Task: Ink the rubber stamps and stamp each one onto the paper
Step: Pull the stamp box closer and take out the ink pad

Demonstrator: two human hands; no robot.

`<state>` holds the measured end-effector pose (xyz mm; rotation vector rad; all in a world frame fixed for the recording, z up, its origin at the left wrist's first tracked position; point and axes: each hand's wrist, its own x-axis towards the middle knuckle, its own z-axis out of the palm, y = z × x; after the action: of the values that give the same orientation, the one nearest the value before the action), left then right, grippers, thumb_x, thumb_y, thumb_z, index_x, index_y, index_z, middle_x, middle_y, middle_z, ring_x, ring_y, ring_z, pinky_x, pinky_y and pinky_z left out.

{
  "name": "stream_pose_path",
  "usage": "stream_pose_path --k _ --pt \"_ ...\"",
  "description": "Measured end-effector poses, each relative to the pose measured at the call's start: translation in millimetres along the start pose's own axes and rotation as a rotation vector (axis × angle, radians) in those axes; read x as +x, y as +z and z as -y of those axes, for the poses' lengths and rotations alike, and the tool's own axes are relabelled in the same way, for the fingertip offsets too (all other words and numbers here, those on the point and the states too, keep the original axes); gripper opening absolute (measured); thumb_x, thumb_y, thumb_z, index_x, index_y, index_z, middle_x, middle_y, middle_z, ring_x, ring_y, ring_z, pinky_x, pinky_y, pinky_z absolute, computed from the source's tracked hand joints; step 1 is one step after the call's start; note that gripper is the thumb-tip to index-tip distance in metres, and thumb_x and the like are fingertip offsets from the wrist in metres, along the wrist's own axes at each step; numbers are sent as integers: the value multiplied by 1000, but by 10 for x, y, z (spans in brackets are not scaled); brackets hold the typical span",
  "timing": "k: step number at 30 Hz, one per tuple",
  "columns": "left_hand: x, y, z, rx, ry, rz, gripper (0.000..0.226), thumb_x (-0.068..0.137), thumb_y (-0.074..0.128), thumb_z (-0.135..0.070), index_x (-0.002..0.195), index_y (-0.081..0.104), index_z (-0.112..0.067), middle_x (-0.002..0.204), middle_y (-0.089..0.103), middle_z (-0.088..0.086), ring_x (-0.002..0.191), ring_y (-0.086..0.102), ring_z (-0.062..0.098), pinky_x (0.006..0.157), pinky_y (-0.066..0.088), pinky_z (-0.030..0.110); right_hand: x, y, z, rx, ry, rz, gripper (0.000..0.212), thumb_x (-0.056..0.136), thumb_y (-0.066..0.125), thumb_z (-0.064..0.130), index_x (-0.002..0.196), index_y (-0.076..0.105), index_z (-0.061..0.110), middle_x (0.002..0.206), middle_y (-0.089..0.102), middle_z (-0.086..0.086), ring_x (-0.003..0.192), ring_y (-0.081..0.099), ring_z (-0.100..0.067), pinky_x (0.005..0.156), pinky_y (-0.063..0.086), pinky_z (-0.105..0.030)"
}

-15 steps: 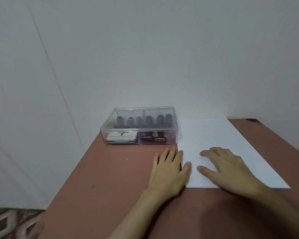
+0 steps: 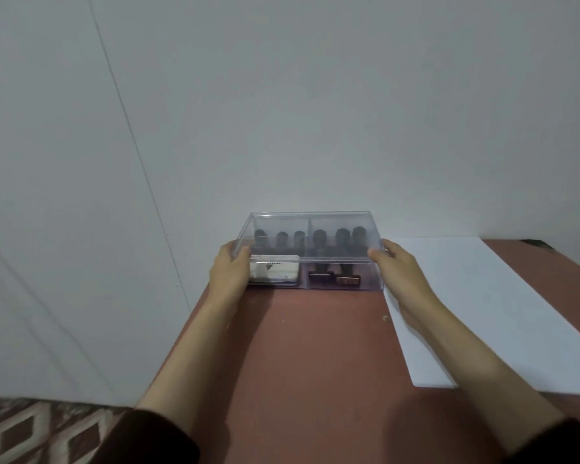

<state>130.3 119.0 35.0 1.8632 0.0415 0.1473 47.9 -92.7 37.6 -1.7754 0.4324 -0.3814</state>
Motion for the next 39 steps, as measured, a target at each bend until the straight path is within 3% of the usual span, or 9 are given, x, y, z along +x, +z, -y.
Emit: stream_pose_path --k 3,6,11,14,19,22,30,35,39 --pt "18 -58 8 -64 -24 -6 33 87 48 -14 118 58 -8 117 63 13 106 58 28 81 42 30 -10 15 4 27 13 -23 36 91 50 22 127 54 20 117 63 -1 101 62 -20 90 49 -37" --pt "-32 -157 43 -55 -42 -4 36 80 51 -18 112 61 -6 114 62 20 109 56 36 89 46 43 -105 19 24 21 14 -24 38 90 54 23 128 52 18 117 61 -1 102 60 -20 87 48 -35" --pt "-217 -366 89 -84 -53 -1 32 85 54 -19 117 57 -18 112 61 5 104 58 23 93 43 39 -365 14 47 14 14 -7 40 90 54 27 130 48 22 120 57 1 101 59 -23 58 42 -29" --pt "-333 -464 138 -84 -44 20 31 86 54 -21 117 56 -22 111 60 2 104 58 21 90 43 35 -515 -13 38 7 -12 -2 44 91 55 24 134 45 23 118 56 2 101 56 -18 68 39 -26" --pt "-502 -577 197 -85 -20 34 43 75 55 -31 117 57 -22 115 62 4 106 59 23 99 44 46 -749 -44 11 -21 -54 2 46 91 54 23 136 44 26 118 57 2 99 53 -14 79 34 -25" --pt "-601 -630 211 -85 -3 40 25 83 54 -20 107 59 -27 108 64 3 102 61 23 97 45 46 -854 -69 -6 -32 -63 -3 45 91 54 24 135 45 27 118 57 2 99 53 -13 80 34 -24" --pt "-753 -682 241 -66 50 12 20 87 53 -17 104 57 -27 103 63 1 101 60 22 96 45 42 -994 -129 -63 -30 -81 -3 42 91 56 26 131 48 32 114 56 5 99 53 -13 81 37 -27" --pt "-742 -699 218 -47 21 2 21 85 53 -17 105 56 -23 105 59 3 98 58 23 83 47 37 -985 -136 -81 -33 -85 -7 43 90 57 26 131 48 31 114 58 3 100 56 -14 70 41 -24" --pt "-641 -708 126 -21 -29 38 39 80 56 -24 119 54 -21 110 56 4 93 56 24 69 47 33 -859 -152 -67 -54 -58 -29 43 90 56 29 132 48 26 106 61 2 99 60 -18 92 44 -35"
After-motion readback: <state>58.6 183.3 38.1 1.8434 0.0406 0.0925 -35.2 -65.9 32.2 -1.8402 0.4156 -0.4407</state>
